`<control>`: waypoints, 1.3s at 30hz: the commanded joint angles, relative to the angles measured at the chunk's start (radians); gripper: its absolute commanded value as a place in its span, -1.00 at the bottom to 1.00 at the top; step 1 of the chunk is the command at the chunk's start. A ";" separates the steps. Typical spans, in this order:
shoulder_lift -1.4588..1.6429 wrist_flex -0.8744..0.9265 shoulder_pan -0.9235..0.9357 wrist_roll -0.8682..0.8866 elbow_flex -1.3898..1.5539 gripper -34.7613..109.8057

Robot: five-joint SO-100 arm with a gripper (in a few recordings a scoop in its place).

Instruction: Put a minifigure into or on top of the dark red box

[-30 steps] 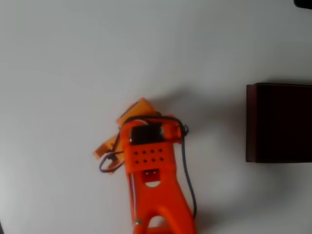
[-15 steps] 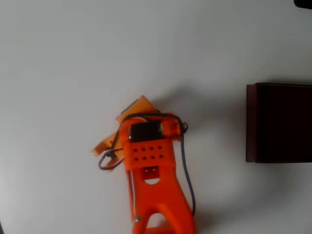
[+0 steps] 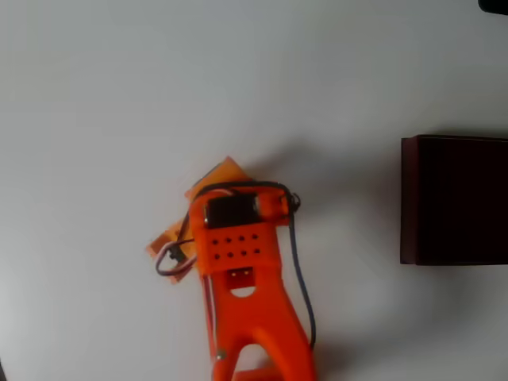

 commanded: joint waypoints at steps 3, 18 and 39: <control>0.100 0.147 0.014 0.003 -0.112 -0.52; 0.578 0.299 0.505 0.091 -0.124 -0.52; -0.144 0.061 1.003 0.265 -0.568 -0.50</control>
